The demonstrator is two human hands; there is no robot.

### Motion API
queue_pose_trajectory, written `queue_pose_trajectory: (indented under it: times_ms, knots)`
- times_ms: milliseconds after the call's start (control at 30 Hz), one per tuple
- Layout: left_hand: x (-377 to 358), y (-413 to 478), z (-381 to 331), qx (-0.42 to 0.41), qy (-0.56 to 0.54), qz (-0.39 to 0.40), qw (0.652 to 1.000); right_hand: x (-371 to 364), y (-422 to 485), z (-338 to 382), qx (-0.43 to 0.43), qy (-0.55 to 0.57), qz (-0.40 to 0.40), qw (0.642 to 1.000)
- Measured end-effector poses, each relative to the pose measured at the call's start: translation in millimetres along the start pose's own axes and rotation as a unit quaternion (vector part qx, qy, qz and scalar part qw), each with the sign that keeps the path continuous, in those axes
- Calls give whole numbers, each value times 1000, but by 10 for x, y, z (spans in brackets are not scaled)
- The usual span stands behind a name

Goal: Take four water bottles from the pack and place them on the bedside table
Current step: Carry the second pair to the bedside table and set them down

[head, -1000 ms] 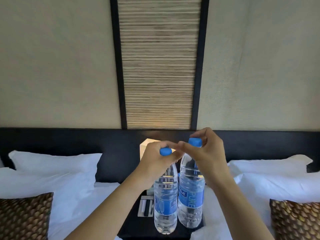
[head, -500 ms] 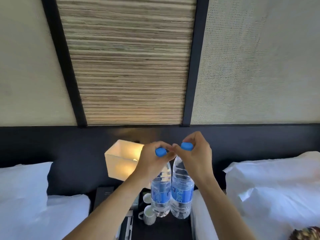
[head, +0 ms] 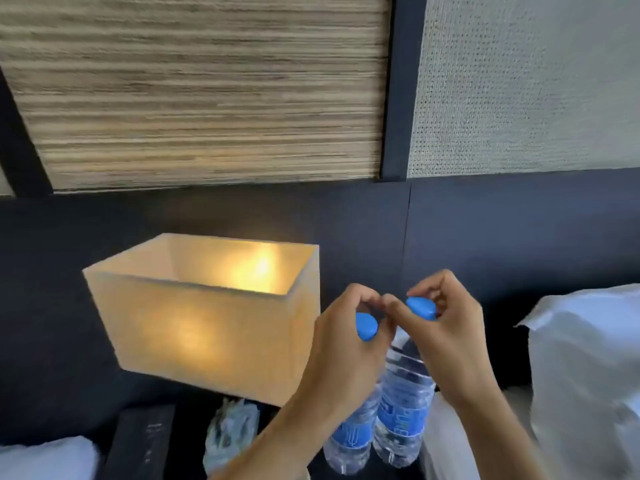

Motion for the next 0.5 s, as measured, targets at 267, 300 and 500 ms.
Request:
queue_pose_trajectory:
  times_ms: [267,300,500]
  knots:
    - [-497,-521,1912,-36,-47,52,997,-514,-763,-1765,54,-13,-54,997]
    - [-513,-522,2112,-34,-49,51,997,-598,-820,-1941,54,-19,-58,997]
    - [-602,-625,2928,-9,-36,35,999,-1011,-1030,-2648,52,-56,-80,994]
Point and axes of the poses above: each hand's wrist, its own y-axis towards the middle knuckle, its own x-axis out of the back of the hand, z = x × y, the point moved 2 cm from there along y, towards the middle knuckle, and after that the axes turned 6 degrees about -y, right-handed, at the moved point
